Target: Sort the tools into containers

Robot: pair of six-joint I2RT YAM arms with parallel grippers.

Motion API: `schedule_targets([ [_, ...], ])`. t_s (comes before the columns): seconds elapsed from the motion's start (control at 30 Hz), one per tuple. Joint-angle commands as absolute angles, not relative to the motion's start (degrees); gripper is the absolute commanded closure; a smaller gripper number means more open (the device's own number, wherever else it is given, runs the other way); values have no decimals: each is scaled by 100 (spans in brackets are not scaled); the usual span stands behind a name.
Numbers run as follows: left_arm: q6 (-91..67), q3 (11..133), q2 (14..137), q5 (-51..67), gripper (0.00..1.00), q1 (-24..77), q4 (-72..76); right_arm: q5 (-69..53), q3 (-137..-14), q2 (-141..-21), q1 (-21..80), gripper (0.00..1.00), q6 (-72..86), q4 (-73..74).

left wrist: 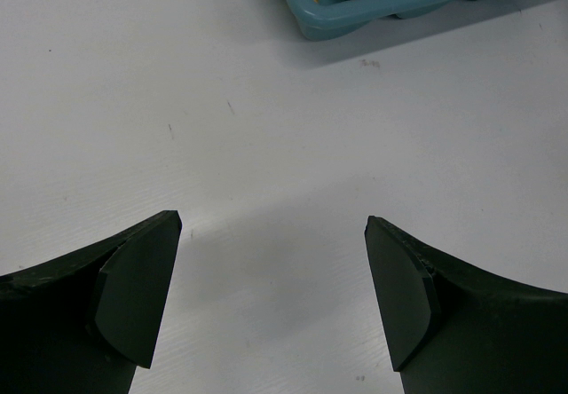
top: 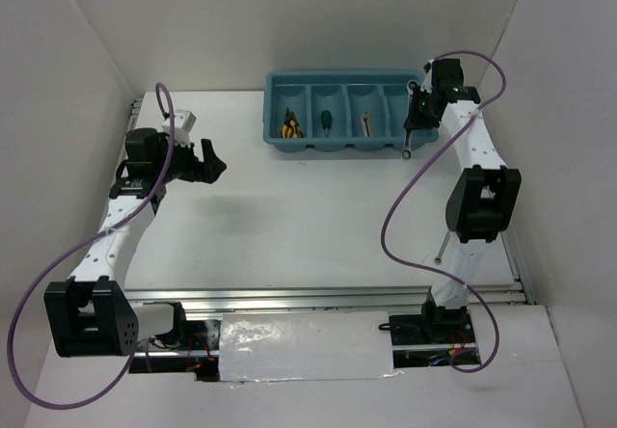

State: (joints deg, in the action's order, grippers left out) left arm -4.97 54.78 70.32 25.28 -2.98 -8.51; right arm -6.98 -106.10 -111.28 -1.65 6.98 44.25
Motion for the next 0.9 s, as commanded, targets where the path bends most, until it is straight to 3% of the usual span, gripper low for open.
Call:
schedule_targets([
  [0.0, -598, 5643, 7023, 2505, 1, -264, -650, -800, -11477, -11469, -369, 100, 694, 3675],
  [0.23, -615, 5476, 6935, 2435, 1, -237, -685, -677, -13023, -12698, -431, 100, 615, 2980],
  [0.4, -615, 5353, 6820, 2364, 1, -220, -747, -720, -13042, -13077, -387, 100, 571, 1952],
  [0.87, -501, 5458, 6812, 2215, 1, -202, -958, -352, -12937, -13904, -141, 100, 62, 2180],
])
